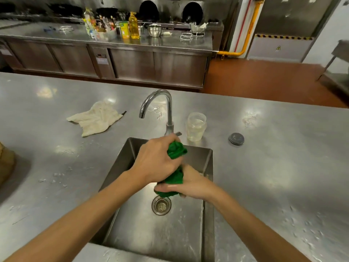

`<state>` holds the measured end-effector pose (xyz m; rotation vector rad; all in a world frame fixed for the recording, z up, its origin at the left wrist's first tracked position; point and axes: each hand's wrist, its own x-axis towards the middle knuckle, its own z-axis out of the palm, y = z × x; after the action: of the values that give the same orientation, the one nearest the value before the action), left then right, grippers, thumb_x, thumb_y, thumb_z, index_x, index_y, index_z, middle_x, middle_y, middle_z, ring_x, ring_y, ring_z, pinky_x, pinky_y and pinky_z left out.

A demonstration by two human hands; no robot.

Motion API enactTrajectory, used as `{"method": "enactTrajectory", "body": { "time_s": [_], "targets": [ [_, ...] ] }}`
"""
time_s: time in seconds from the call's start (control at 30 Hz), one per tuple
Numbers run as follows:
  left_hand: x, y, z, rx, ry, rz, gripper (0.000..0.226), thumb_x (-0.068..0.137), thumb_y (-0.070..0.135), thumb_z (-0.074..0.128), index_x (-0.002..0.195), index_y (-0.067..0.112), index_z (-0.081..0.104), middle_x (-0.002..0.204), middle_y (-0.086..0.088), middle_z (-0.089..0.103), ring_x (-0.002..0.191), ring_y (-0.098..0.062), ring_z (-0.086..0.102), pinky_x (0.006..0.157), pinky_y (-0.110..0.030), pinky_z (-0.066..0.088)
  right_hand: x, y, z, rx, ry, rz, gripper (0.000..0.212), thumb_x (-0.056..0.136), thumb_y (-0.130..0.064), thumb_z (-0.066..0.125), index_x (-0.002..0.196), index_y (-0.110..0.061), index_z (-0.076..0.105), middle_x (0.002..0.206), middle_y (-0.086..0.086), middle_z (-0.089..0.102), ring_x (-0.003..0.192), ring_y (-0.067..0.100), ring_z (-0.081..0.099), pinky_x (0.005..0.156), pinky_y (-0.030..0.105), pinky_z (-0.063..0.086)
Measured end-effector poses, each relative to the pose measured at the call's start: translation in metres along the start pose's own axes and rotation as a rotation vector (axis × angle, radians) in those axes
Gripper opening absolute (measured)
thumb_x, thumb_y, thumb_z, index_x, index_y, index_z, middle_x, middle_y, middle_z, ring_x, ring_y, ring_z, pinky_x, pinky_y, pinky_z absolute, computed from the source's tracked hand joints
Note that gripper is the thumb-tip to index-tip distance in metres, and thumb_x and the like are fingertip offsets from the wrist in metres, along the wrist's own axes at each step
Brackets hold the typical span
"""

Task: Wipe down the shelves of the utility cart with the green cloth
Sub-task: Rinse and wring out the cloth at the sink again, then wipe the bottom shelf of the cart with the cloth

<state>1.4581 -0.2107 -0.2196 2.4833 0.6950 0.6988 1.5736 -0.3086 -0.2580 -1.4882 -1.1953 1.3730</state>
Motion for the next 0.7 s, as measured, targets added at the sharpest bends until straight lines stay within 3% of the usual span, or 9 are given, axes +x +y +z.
{"method": "enactTrajectory", "body": {
  "time_s": [0.07,0.17,0.23,0.3,0.37,0.5,0.6,0.7],
  "targets": [
    [-0.001,0.007,0.004,-0.03,0.016,-0.06,0.03,0.072,0.046,0.06,0.098,0.033,0.054,0.078,0.017,0.059,0.073,-0.008,0.06,0.067,-0.032,0.05,-0.015,0.003,-0.004,-0.049,0.1,-0.001,0.043,0.075,-0.036,0.085,0.107,-0.024,0.059,0.076,-0.021,0.07,0.069,-0.003,0.067,0.055,0.017,0.051],
    [-0.005,0.03,0.016,-0.066,0.002,-0.113,0.036,0.072,0.052,0.062,0.098,0.03,0.05,0.081,0.016,0.06,0.075,-0.008,0.062,0.068,-0.033,0.051,-0.047,0.015,-0.018,-0.04,0.209,-0.051,0.057,0.066,-0.047,0.086,0.114,-0.045,0.054,0.097,-0.018,0.071,0.085,0.004,0.07,0.058,0.023,0.056],
    [-0.011,0.051,0.026,-0.068,-0.01,-0.119,0.038,0.073,0.056,0.061,0.091,0.024,0.05,0.078,0.009,0.062,0.073,-0.013,0.062,0.067,-0.037,0.053,-0.075,0.024,-0.029,0.01,0.238,-0.056,0.061,0.061,-0.047,0.087,0.113,-0.051,0.055,0.11,-0.014,0.068,0.091,0.008,0.07,0.059,0.028,0.057],
    [-0.018,0.076,0.038,-0.03,-0.014,-0.064,0.04,0.075,0.06,0.059,0.082,0.022,0.054,0.075,0.006,0.061,0.071,-0.013,0.061,0.065,-0.038,0.052,-0.107,0.036,-0.04,0.042,0.287,-0.059,0.065,0.063,-0.039,0.087,0.119,-0.043,0.054,0.125,-0.012,0.062,0.107,0.007,0.065,0.068,0.036,0.061],
    [-0.024,0.106,0.053,0.009,-0.038,0.005,0.04,0.077,0.062,0.059,0.076,0.022,0.058,0.075,0.007,0.059,0.069,-0.011,0.059,0.065,-0.037,0.051,-0.146,0.05,-0.048,0.036,0.368,-0.069,0.062,0.064,-0.035,0.085,0.117,-0.031,0.052,0.122,-0.01,0.062,0.112,0.006,0.06,0.069,0.039,0.062],
    [-0.041,0.178,0.092,-0.018,-0.141,0.155,0.046,0.078,0.064,0.062,0.073,0.019,0.063,0.078,0.005,0.06,0.07,-0.01,0.058,0.068,-0.039,0.051,-0.237,0.08,-0.061,-0.059,0.612,-0.021,0.046,0.063,-0.033,0.085,0.098,-0.026,0.055,0.094,-0.004,0.071,0.085,0.013,0.068,0.065,0.038,0.062],
    [-0.062,0.243,0.134,-0.028,-0.22,0.303,0.049,0.08,0.068,0.061,0.07,0.021,0.062,0.073,0.006,0.06,0.069,-0.011,0.058,0.067,-0.04,0.05,-0.312,0.107,-0.068,-0.17,0.753,0.04,0.056,0.056,-0.042,0.085,0.103,-0.027,0.059,0.097,-0.004,0.071,0.09,0.015,0.07,0.076,0.043,0.061],
    [-0.092,0.308,0.179,-0.069,-0.246,0.414,0.049,0.081,0.069,0.064,0.067,0.023,0.053,0.064,0.006,0.054,0.061,-0.01,0.054,0.059,-0.04,0.048,-0.396,0.139,-0.071,-0.202,0.866,0.102,0.063,0.054,-0.052,0.083,0.107,-0.03,0.056,0.097,-0.009,0.07,0.088,0.011,0.069,0.076,0.042,0.06]
  ]
}}
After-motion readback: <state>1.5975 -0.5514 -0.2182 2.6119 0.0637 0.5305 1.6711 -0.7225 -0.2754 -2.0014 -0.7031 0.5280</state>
